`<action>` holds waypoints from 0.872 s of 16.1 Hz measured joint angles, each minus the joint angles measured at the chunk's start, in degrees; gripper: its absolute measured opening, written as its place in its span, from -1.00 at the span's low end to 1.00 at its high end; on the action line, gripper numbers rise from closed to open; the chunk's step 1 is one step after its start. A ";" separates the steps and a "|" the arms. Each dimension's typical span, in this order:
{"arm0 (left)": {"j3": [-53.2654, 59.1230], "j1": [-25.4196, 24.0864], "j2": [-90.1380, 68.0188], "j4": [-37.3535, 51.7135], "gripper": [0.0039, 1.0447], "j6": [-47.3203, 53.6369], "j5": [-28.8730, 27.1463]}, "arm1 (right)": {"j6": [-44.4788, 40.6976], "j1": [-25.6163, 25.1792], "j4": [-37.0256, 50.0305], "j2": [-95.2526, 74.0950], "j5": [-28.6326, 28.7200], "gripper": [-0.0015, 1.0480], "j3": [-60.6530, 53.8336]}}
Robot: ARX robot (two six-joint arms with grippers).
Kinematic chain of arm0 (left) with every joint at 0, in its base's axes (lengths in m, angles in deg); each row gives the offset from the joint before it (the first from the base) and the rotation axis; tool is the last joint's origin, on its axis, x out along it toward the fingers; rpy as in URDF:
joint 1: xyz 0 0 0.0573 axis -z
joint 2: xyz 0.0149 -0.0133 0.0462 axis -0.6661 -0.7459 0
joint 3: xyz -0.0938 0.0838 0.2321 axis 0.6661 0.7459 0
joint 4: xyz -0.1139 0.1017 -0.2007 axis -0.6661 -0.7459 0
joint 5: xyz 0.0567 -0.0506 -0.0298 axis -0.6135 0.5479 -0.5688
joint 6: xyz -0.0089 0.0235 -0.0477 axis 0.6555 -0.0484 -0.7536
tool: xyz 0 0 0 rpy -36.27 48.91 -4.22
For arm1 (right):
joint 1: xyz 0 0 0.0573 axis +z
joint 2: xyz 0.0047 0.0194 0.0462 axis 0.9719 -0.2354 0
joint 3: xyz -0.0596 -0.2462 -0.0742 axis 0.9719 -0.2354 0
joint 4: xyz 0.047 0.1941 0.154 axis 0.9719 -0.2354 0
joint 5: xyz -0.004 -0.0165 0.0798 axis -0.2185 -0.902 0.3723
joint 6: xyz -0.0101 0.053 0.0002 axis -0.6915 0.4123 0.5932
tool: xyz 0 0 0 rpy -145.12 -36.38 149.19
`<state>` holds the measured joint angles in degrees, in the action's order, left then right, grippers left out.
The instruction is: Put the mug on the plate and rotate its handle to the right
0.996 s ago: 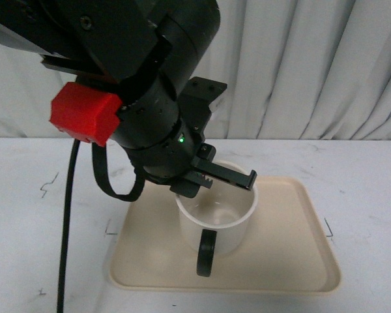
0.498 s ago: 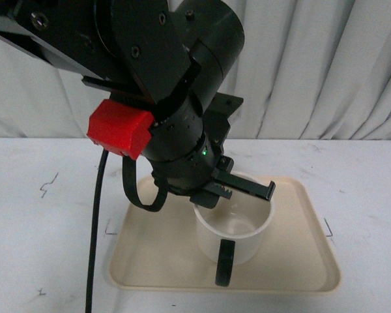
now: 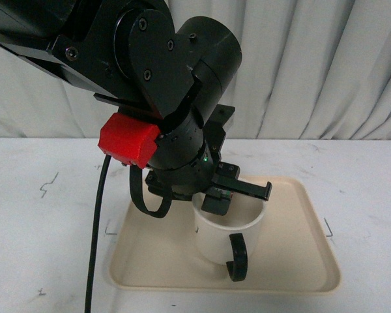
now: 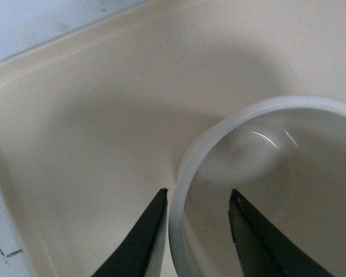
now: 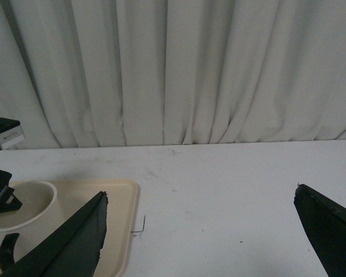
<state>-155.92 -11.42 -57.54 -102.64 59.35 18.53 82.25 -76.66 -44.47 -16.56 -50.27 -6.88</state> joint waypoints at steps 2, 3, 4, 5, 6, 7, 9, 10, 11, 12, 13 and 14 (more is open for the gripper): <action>3.21 -0.70 3.19 2.80 -0.01 -0.13 0.11 | 0.00 0.00 0.00 0.00 0.00 0.87 0.00; 6.32 -1.44 6.78 7.39 0.20 -0.04 -1.40 | 0.00 0.00 0.00 0.00 0.00 0.87 0.00; 10.36 -2.51 11.69 13.25 0.41 0.61 -3.91 | 0.00 0.00 -0.02 0.00 0.00 0.87 0.00; 14.67 -3.30 17.27 19.45 0.61 1.73 -7.08 | 0.00 0.00 0.00 0.00 0.00 0.87 0.00; 15.96 -4.00 20.87 22.08 0.85 2.58 -8.35 | 0.00 0.00 0.00 0.00 -0.02 0.87 0.00; 15.69 -4.09 21.31 22.53 0.90 2.97 -8.55 | 0.00 0.00 0.02 0.00 0.02 0.87 0.00; 30.16 -4.52 19.56 53.88 0.49 5.55 -17.20 | 0.00 0.00 -0.11 0.00 -0.11 0.87 0.00; 39.41 -6.75 21.79 64.81 0.25 5.99 -16.92 | 0.00 -0.04 -0.04 0.00 -0.15 0.87 0.00; 44.24 -9.42 25.62 72.39 0.04 5.99 -15.96 | 0.00 -0.04 -0.09 0.00 -0.13 0.87 0.00; 47.30 -11.98 30.82 77.16 -0.17 5.99 -14.86 | 0.00 -0.04 0.02 0.00 -0.11 0.87 0.00; 50.82 -13.70 35.93 78.51 -0.41 5.99 -13.00 | 0.00 -0.04 0.00 0.00 -0.11 0.87 0.00; 55.23 -14.80 38.36 77.81 -0.66 5.99 -10.78 | 0.00 -0.04 0.00 0.00 -0.11 0.87 0.00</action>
<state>-100.68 -26.22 -19.18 -24.83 65.34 7.76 82.25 -76.70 -44.47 -16.56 -50.37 -6.88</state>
